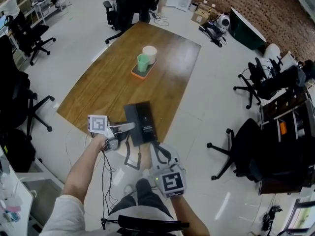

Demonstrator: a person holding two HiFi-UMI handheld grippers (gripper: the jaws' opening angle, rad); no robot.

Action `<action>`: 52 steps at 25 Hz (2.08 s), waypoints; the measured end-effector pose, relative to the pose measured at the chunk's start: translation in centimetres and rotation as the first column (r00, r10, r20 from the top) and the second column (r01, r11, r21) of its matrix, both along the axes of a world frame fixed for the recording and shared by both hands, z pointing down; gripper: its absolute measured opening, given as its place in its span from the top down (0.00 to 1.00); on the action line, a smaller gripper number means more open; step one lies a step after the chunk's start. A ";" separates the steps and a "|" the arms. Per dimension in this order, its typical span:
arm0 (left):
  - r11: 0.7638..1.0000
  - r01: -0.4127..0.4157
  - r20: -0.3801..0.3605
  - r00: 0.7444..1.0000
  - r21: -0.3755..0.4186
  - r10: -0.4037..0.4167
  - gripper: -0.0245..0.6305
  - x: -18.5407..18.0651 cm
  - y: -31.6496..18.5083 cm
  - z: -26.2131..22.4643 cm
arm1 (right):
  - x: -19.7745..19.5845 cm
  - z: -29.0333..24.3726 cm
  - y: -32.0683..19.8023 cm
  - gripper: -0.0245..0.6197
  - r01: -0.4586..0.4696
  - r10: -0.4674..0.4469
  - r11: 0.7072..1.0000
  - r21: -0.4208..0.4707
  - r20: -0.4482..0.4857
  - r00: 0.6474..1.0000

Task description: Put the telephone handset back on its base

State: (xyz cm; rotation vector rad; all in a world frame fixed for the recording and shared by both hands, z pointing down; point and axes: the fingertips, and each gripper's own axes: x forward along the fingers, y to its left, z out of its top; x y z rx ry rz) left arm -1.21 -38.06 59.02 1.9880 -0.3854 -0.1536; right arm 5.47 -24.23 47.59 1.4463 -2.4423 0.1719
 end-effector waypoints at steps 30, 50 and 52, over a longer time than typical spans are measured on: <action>0.997 -0.043 0.136 0.990 0.058 0.034 0.82 1.1 0.4 -0.7 | -1.0 0.5 0.5 0.96 0.037 -0.037 0.999 -0.013 -0.006 0.999; 0.996 -0.004 0.197 0.980 0.093 -0.015 0.72 0.0 0.0 -1.3 | -0.8 0.3 0.4 0.96 0.026 -0.025 0.999 -0.020 0.026 0.999; 0.996 0.000 0.192 0.981 0.089 -0.017 0.72 -0.2 0.0 -1.2 | -0.9 0.4 0.4 0.96 0.029 -0.028 0.999 -0.019 0.028 0.999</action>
